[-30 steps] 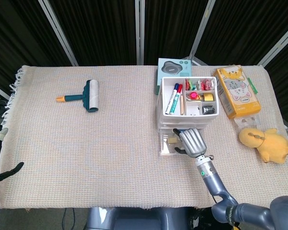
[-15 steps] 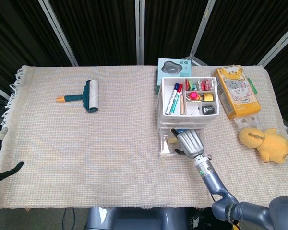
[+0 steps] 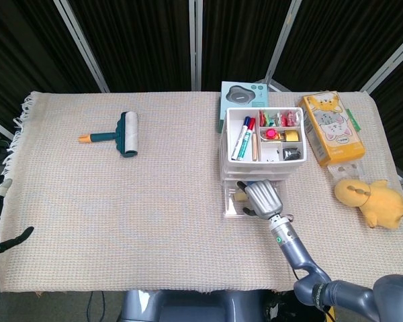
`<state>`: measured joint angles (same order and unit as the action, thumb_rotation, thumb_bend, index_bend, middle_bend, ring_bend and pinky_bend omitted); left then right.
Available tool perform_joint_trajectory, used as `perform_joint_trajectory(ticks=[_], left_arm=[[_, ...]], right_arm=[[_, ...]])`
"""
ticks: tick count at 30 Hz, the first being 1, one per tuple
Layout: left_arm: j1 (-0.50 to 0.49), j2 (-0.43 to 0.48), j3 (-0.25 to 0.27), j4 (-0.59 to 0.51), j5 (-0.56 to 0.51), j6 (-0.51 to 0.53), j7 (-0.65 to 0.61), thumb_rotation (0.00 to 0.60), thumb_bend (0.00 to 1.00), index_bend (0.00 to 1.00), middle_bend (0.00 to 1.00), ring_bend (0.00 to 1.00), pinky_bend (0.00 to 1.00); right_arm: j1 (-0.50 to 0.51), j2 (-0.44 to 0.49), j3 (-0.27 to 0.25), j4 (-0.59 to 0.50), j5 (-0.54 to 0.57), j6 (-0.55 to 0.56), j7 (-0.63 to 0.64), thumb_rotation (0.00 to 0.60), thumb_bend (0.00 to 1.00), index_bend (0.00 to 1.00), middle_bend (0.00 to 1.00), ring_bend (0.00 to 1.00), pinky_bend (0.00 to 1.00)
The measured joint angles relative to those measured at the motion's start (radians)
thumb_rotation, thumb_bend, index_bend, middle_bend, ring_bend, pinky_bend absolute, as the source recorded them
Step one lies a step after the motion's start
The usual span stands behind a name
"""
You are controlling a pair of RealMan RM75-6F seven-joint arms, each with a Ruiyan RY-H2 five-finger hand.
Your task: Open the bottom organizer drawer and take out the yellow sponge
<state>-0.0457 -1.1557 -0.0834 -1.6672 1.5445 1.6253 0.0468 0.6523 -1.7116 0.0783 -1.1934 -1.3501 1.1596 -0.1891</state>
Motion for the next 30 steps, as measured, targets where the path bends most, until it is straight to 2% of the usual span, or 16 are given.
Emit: perform_joint_trajectory(ticks=[14,30], left_arm=[[-0.002,0.002,-0.002,0.002,-0.006,-0.006,-0.007,0.600,0.07,0.00,0.00,0.00,0.00],[-0.005,-0.001,-0.001,-0.002,-0.007,-0.011,0.007,0.600,0.07,0.00,0.00,0.00,0.00]], right_arm=[[0.014,-0.066,0.023,0.112,-0.045,-0.006,0.078,0.600,0.03,0.45,1.00,0.97,0.71],[0.012,-0.085,0.029,0.181,-0.055,-0.031,0.077,0.600,0.06,0.45,1.00,0.97,0.71]])
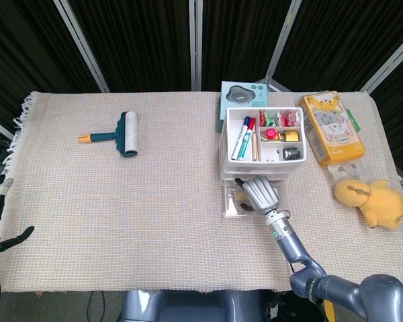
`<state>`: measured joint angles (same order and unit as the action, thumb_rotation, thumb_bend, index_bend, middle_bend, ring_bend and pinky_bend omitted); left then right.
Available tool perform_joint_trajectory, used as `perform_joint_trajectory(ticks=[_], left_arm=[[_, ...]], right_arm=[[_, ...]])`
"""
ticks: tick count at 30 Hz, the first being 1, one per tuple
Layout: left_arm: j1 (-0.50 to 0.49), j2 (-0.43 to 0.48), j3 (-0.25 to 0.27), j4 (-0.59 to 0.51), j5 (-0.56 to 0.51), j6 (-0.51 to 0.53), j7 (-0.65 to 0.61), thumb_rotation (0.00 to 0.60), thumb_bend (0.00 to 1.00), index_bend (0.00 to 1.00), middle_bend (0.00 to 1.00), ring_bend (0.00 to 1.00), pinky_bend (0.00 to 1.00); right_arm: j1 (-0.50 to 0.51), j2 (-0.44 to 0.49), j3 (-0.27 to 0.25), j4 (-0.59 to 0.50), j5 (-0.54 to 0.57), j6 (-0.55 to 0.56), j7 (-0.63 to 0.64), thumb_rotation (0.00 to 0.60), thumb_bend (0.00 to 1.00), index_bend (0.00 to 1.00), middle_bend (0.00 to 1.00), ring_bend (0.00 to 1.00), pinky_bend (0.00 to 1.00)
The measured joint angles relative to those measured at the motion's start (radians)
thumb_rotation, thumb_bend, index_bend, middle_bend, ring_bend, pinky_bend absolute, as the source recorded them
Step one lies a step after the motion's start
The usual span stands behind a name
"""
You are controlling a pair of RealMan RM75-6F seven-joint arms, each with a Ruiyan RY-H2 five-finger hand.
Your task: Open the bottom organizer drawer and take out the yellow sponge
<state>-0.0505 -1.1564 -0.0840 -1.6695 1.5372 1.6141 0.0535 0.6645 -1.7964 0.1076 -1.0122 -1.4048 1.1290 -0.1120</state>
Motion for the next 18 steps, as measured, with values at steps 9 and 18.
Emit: perform_joint_trajectory(ticks=[9,18], left_arm=[[0.000,0.001,0.000,0.001,-0.001,-0.001,-0.004,0.600,0.07,0.00,0.00,0.00,0.00],[-0.001,0.002,0.001,0.001,0.000,-0.001,-0.004,0.600,0.07,0.00,0.00,0.00,0.00]], right_arm=[[-0.001,0.003,0.004,-0.006,0.023,-0.041,-0.054,0.600,0.05,0.44,1.00,0.97,0.71],[0.000,-0.003,0.012,-0.004,0.032,-0.057,-0.090,0.600,0.08,0.42,1.00,0.97,0.71]])
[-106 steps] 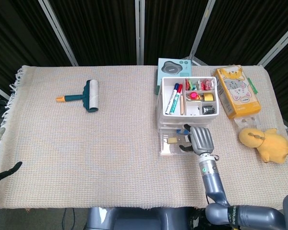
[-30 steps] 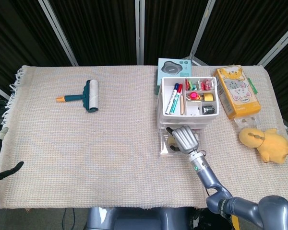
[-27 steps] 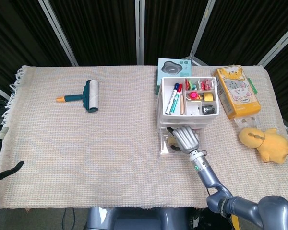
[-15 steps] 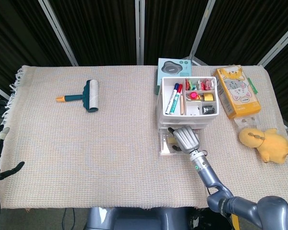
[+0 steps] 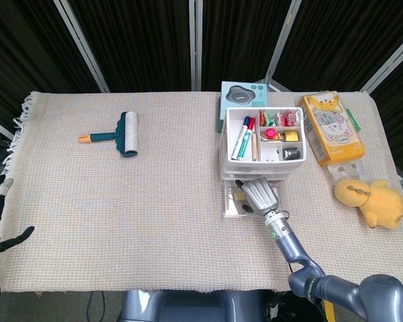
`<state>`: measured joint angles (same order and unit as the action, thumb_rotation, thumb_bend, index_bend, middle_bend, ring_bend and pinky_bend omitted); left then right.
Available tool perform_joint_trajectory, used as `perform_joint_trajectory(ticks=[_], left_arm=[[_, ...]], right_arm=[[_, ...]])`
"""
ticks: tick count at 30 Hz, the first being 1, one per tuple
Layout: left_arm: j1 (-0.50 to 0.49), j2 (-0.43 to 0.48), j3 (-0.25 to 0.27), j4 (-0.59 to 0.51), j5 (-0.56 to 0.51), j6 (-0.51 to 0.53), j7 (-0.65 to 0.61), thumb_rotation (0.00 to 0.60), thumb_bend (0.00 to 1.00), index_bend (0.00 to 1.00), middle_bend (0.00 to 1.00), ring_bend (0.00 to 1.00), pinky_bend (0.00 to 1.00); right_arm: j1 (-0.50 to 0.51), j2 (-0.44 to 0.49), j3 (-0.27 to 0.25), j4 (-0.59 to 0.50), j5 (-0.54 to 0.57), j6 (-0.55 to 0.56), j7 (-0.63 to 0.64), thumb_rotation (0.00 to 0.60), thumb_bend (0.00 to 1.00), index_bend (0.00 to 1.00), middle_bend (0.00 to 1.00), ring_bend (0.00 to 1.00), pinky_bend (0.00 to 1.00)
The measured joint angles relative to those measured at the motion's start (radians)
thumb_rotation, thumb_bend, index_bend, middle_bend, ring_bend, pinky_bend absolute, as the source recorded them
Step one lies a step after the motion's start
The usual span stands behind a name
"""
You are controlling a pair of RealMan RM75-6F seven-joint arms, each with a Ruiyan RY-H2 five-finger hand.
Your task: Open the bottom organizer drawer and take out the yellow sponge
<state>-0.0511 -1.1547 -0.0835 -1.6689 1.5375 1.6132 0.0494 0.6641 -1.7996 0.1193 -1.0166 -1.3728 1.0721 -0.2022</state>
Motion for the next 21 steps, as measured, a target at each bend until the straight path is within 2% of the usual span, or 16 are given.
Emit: perform_joint_trajectory(ticks=[21], left_arm=[[0.001,0.002,0.002,-0.001,0.003,0.001,-0.003,0.600,0.07,0.00,0.00,0.00,0.00]], right_arm=[[0.001,-0.009,0.003,0.013,0.003,-0.030,-0.032,0.600,0.15,0.46,1.00,0.97,0.71]])
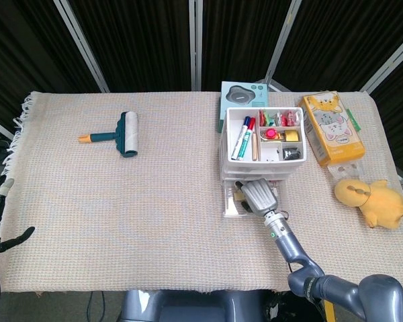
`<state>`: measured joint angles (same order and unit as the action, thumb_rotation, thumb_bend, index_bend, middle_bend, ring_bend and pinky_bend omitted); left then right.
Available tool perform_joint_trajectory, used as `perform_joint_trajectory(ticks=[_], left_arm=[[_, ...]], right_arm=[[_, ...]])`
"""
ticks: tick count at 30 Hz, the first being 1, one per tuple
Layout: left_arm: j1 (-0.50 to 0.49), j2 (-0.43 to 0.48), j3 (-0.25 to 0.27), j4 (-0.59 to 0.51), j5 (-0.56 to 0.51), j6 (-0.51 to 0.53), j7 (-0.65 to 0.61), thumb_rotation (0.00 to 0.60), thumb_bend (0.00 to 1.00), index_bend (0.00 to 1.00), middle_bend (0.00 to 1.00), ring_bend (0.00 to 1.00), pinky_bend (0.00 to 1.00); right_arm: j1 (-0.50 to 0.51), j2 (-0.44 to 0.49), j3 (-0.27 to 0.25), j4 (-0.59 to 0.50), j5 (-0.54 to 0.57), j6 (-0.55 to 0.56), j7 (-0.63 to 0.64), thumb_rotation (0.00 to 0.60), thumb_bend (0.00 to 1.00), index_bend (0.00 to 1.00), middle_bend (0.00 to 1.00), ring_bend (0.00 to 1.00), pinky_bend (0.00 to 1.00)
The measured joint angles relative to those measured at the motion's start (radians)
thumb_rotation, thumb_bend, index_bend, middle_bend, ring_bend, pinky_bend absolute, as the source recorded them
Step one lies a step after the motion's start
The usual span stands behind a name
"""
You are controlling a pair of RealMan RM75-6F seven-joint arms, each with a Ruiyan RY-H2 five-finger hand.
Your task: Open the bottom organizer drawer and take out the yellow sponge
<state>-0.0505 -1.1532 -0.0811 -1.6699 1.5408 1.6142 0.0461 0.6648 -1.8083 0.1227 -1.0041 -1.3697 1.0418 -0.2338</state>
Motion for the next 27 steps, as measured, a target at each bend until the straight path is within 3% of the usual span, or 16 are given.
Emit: perform_joint_trajectory(ticks=[13,27], left_arm=[[0.000,0.005,0.003,-0.001,0.005,-0.001,-0.011,0.600,0.07,0.00,0.00,0.00,0.00],[0.001,0.001,0.002,-0.001,0.005,0.003,-0.004,0.600,0.07,0.00,0.00,0.00,0.00]], right_arm=[[-0.004,-0.006,0.001,0.004,-0.005,0.000,-0.001,0.600,0.18,0.54,1.00,0.97,0.71],[-0.018,0.010,-0.004,-0.030,-0.029,0.035,0.002,0.600,0.18,0.55,1.00,0.97,0.71]])
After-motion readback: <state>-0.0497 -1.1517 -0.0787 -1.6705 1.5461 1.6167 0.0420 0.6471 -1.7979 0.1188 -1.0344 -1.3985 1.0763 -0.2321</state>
